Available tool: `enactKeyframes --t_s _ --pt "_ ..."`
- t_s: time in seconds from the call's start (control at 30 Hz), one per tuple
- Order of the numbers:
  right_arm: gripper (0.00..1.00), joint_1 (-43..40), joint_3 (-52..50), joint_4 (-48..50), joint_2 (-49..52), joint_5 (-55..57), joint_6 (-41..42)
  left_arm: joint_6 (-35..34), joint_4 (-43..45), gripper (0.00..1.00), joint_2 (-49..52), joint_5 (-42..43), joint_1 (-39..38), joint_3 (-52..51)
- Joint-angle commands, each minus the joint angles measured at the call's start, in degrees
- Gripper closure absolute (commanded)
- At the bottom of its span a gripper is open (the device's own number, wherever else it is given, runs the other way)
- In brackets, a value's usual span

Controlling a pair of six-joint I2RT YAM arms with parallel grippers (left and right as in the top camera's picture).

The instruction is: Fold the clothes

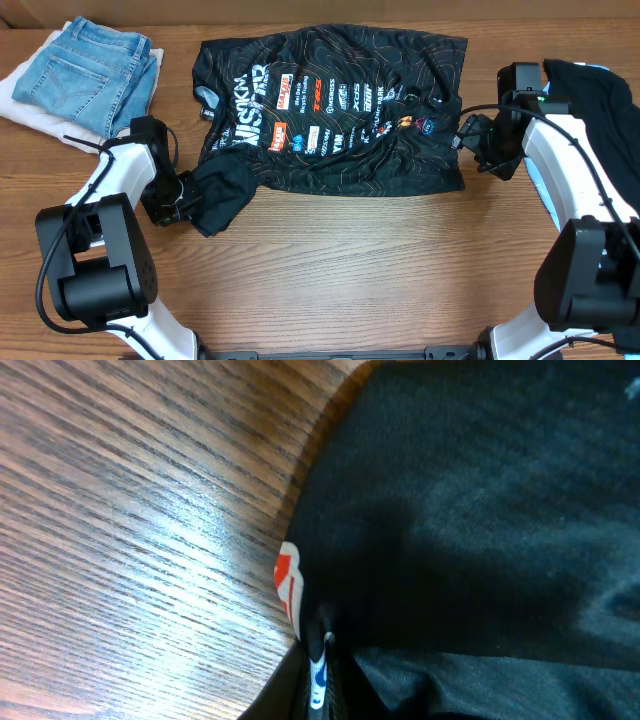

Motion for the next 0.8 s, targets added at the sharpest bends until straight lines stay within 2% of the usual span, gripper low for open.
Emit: enactKeyframes --t_s 0.0,0.17,0.33,0.5,0.77 --pt "0.25 -0.13 -0.42 0.48 1.07 1.40 1.60 0.02 -0.48 0.89 0.50 -0.28 0.24 -1.05" --pt "0.25 -0.13 -1.92 1.86 1.18 1.38 1.79 0.02 -1.73 0.91 0.50 -0.33 0.24 -0.96" --pt "0.25 -0.13 -4.35 4.15 1.18 0.98 1.79 0.02 -1.79 0.80 0.50 -0.31 0.24 -0.96" --pt "0.31 -0.13 -8.50 8.31 1.31 -1.22 1.86 0.02 -1.81 0.72 0.50 -0.31 0.24 -0.96" --pt "0.36 -0.11 -12.33 11.13 2.23 -3.15 3.30 0.02 -1.77 0.68 0.50 -0.31 0.24 -0.96"
